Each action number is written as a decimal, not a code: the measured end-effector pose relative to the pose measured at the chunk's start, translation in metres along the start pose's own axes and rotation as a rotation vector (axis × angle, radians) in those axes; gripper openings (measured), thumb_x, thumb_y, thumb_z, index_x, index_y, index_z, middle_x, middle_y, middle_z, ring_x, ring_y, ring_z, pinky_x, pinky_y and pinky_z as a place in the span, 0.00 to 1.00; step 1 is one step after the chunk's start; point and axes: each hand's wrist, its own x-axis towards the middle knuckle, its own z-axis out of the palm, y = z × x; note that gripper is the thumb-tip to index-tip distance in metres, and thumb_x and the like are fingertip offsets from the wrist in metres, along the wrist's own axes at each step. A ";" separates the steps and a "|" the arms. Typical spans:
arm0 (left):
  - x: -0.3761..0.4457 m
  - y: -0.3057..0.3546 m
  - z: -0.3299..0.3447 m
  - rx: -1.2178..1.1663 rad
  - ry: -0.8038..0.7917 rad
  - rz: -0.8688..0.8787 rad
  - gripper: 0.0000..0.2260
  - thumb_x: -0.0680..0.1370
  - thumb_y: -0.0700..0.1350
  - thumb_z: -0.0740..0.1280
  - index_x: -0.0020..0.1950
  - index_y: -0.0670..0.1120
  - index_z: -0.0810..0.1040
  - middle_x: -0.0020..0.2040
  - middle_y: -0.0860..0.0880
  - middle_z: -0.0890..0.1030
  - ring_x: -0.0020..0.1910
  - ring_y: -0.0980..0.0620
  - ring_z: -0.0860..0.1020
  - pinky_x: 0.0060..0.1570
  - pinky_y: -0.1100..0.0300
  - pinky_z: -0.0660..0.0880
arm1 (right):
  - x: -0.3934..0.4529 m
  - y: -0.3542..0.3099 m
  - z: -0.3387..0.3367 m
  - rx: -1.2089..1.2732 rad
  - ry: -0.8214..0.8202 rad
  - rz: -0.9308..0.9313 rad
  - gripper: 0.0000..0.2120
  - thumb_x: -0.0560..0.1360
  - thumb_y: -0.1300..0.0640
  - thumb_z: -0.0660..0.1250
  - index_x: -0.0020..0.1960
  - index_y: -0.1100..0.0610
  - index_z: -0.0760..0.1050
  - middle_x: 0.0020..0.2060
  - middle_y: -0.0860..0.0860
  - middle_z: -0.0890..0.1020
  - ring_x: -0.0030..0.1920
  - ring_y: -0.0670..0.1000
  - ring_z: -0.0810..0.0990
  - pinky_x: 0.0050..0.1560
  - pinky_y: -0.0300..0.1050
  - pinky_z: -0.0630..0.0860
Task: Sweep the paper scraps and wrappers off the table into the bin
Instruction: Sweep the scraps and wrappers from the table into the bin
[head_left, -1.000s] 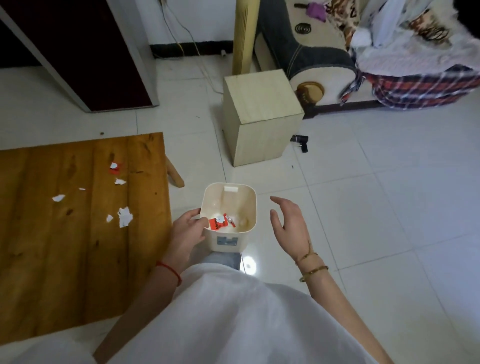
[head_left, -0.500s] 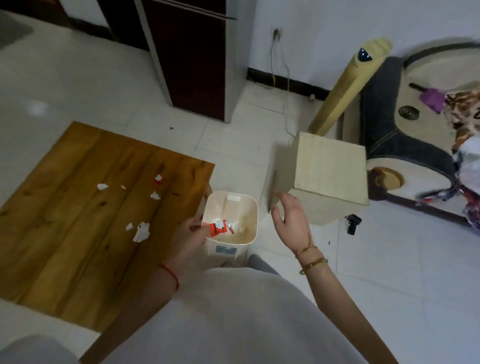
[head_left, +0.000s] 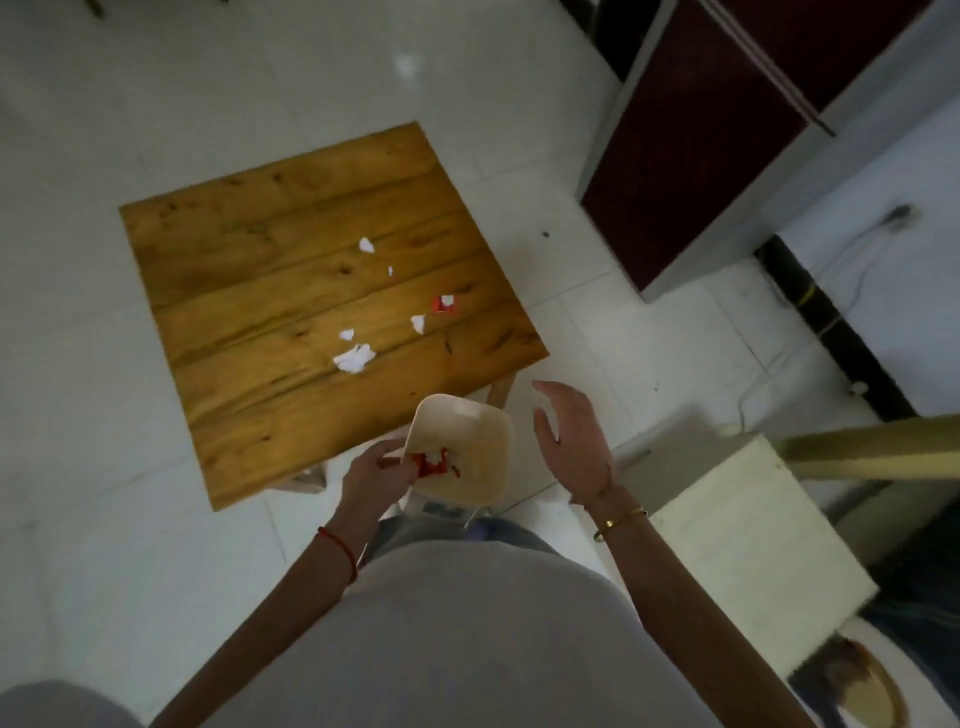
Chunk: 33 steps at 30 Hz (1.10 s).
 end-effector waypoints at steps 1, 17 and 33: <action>-0.003 -0.002 0.003 -0.050 0.021 -0.034 0.26 0.61 0.50 0.73 0.59 0.47 0.79 0.54 0.40 0.83 0.56 0.40 0.80 0.61 0.42 0.76 | 0.008 0.002 0.001 0.011 -0.029 -0.032 0.16 0.80 0.56 0.60 0.67 0.57 0.70 0.61 0.55 0.77 0.62 0.52 0.73 0.61 0.39 0.66; 0.077 -0.075 0.028 -0.334 0.254 -0.228 0.15 0.75 0.49 0.70 0.61 0.49 0.79 0.55 0.44 0.84 0.52 0.43 0.82 0.56 0.45 0.80 | 0.170 -0.020 0.137 -0.093 -0.483 -0.353 0.22 0.81 0.57 0.56 0.74 0.57 0.63 0.73 0.53 0.65 0.74 0.52 0.61 0.72 0.51 0.63; 0.193 -0.158 0.043 -0.394 0.307 -0.258 0.18 0.73 0.39 0.67 0.62 0.51 0.78 0.57 0.48 0.83 0.55 0.45 0.81 0.52 0.55 0.79 | 0.280 -0.031 0.325 -0.348 -0.671 -0.613 0.26 0.81 0.56 0.54 0.77 0.53 0.53 0.78 0.51 0.52 0.78 0.53 0.49 0.77 0.49 0.48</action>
